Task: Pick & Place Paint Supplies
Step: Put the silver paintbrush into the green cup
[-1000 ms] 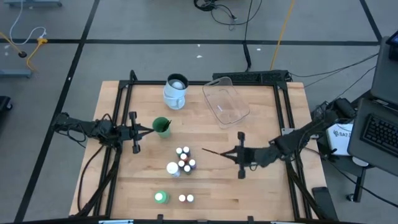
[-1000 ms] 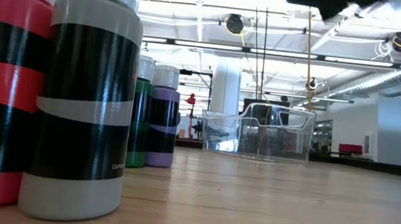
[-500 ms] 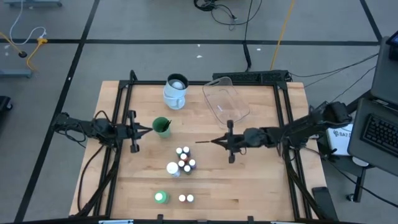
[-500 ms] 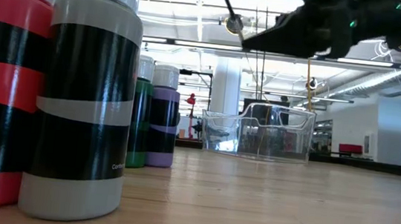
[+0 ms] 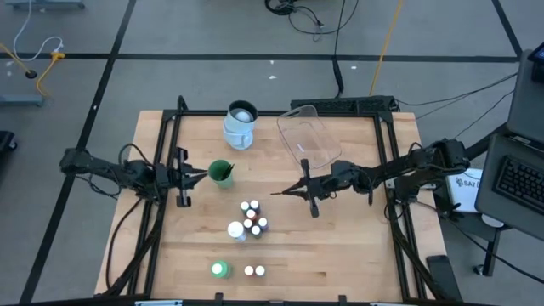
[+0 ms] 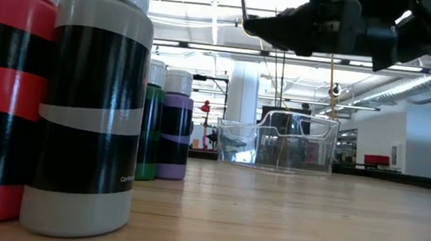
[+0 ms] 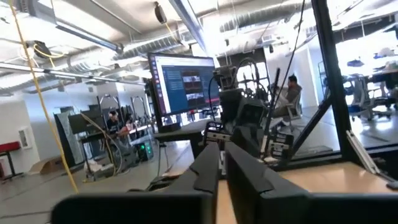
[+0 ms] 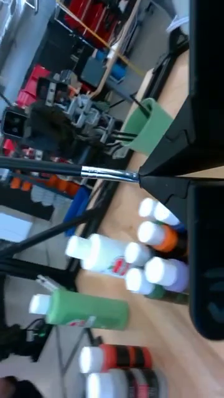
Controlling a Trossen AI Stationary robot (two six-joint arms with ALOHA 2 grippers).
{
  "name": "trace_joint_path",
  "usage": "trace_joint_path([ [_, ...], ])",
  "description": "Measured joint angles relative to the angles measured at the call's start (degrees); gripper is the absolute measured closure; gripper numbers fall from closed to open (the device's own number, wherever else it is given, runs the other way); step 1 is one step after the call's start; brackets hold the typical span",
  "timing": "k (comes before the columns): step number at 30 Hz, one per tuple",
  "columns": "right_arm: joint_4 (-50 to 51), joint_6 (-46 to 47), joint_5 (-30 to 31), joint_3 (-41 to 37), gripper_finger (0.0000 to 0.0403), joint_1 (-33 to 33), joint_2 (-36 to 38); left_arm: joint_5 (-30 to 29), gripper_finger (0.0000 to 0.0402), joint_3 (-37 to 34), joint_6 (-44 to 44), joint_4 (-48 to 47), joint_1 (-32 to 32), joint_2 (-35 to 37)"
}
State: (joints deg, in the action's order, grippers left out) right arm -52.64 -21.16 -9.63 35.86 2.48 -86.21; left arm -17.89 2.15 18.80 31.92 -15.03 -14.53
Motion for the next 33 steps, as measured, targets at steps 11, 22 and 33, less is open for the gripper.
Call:
trace_joint_path([
  [11, 2.67, -0.17, -4.02, 4.31, 0.0403, -1.05, -1.94, 5.13, 0.0217, 15.61, -4.26, 2.75, -0.02, -27.54],
  [22, 3.19, -1.72, -4.04, 5.27, 0.0403, -2.47, -2.49, 11.2, 0.0206, 36.67, -0.61, 1.48, 0.14, -50.24],
  [33, 2.71, -2.28, -4.0, 5.24, 0.0403, -2.36, -2.54, 20.3, 0.0206, 44.26, -4.09, -1.8, 6.02, -58.4],
])
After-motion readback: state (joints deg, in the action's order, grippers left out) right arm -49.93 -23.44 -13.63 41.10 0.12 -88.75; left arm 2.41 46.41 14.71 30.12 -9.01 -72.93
